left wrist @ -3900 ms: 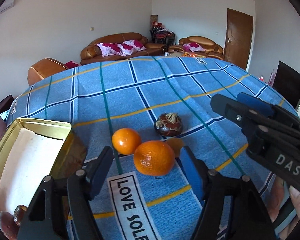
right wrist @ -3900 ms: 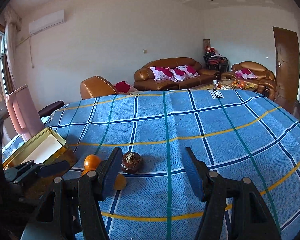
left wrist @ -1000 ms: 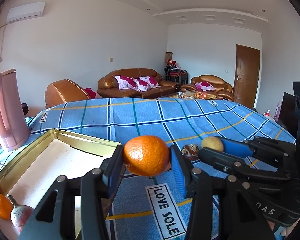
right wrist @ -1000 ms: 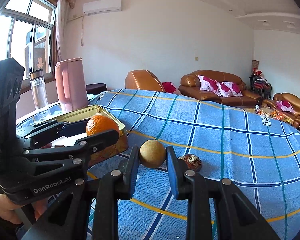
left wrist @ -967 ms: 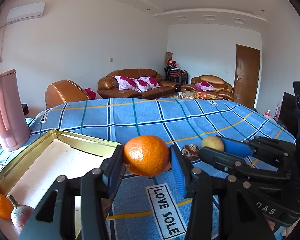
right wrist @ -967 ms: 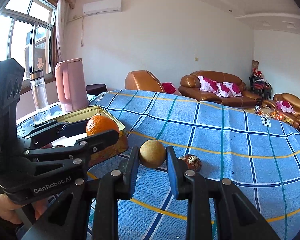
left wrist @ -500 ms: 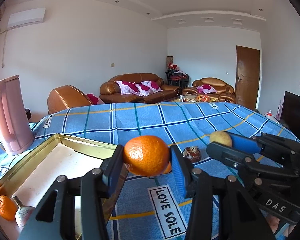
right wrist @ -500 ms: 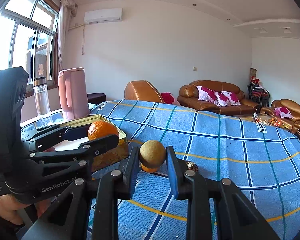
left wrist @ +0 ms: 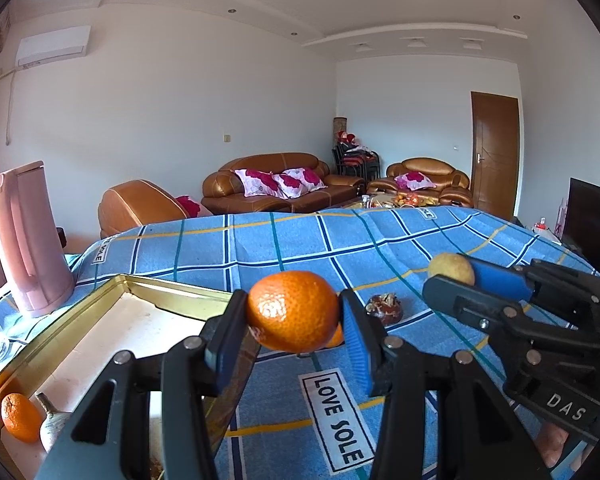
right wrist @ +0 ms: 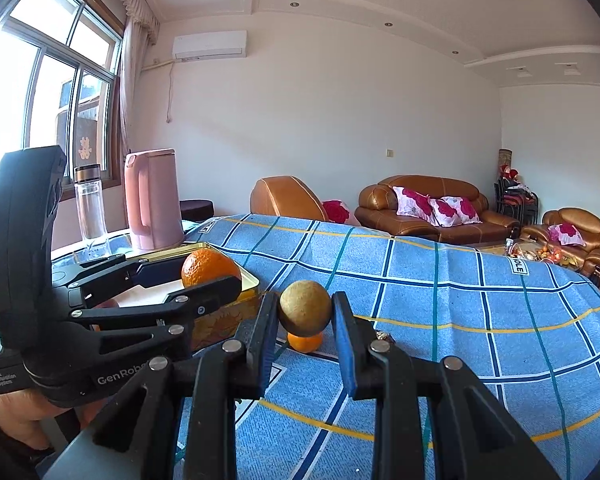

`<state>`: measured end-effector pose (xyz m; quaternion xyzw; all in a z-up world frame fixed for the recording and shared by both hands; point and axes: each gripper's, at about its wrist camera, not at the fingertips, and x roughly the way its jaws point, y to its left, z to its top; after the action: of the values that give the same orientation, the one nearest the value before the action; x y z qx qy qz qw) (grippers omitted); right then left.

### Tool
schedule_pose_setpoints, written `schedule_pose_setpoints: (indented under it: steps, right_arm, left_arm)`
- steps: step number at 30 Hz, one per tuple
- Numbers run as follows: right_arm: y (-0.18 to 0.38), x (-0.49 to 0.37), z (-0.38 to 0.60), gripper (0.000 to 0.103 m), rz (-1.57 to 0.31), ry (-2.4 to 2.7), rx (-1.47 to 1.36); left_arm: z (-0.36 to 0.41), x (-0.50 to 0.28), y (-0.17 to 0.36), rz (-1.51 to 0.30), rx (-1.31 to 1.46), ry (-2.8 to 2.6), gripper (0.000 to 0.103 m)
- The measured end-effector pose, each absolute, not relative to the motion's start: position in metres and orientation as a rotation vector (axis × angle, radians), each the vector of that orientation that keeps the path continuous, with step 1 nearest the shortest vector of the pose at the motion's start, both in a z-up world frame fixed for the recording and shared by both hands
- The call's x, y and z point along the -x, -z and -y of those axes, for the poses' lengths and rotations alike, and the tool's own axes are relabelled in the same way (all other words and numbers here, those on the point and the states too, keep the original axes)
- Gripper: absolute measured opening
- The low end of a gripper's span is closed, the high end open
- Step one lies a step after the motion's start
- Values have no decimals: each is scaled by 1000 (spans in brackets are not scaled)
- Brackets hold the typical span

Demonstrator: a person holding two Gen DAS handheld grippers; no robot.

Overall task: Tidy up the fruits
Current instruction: 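Carry the mandarin in the left tool while the right tool carries the yellow fruit over the tray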

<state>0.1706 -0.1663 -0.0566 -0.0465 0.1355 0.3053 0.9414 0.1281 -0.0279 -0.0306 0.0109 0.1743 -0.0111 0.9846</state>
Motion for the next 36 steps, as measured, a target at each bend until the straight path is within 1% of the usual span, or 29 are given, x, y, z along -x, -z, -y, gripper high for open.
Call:
schedule_pose_setpoints:
  steps: [36]
  right_arm:
    - [55, -133, 144, 29, -263, -672, 138]
  left_arm:
    - [4, -95, 29, -362, 11, 43, 48]
